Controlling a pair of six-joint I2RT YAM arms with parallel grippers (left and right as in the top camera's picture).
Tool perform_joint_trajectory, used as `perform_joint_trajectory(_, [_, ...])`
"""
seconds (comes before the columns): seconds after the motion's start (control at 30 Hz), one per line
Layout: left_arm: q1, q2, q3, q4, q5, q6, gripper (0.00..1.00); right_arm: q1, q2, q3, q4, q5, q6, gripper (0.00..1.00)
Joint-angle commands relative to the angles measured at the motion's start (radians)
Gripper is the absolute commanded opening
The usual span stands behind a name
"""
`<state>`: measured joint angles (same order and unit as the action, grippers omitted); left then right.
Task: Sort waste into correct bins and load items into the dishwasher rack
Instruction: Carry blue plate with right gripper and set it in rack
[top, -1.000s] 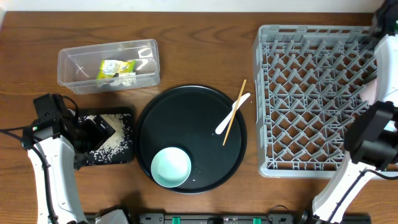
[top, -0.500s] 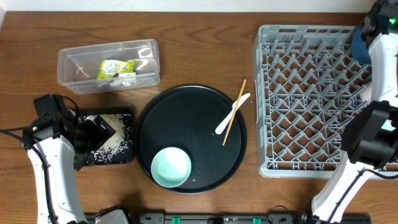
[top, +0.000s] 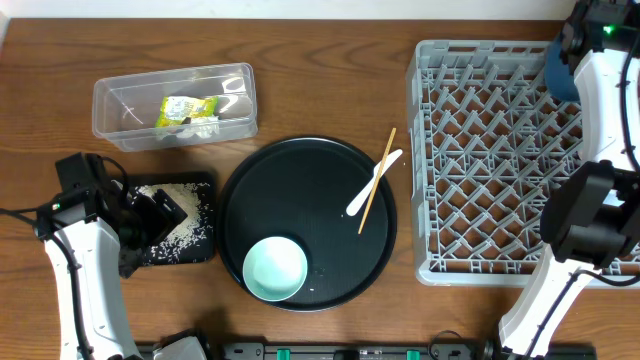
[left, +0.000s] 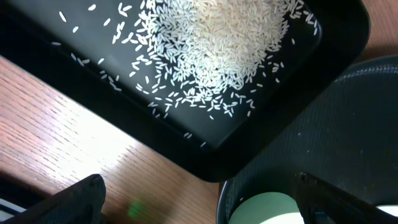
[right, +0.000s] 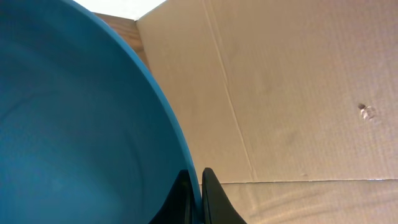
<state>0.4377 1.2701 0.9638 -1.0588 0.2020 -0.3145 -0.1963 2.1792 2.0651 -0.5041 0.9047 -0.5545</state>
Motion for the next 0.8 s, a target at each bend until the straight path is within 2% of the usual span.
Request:
perform_joint_trajectory(0.0, [0.003,0.004,0.005,-0.008,-0.012,0.002,0.98,0.017,-0.014,0.001,0.008,0.028,-0.046,0.01])
perform_joint_trajectory(0.13, [0.003,0.004,0.005,-0.008,-0.013,0.003,0.98,0.021,-0.029,0.001,0.032,0.07,-0.126,0.01])
perform_joint_trajectory(0.33, [0.003,0.004,0.005,-0.006,-0.013,0.007,0.98,0.023,-0.038,0.001,0.026,0.103,-0.132,0.01])
perform_joint_trajectory(0.53, [0.003,0.004,0.005,-0.006,-0.013,0.014,0.98,0.044,-0.037,0.001,0.01,0.215,-0.056,0.01])
perform_joint_trajectory(0.63, [0.003,0.004,0.005,-0.006,-0.013,0.033,0.98,0.048,-0.038,0.001,-0.05,0.213,-0.038,0.01])
perform_joint_trajectory(0.77, [0.003,0.004,0.005,-0.009,-0.013,0.033,0.98,0.065,-0.037,0.0,-0.179,0.173,0.076,0.01])
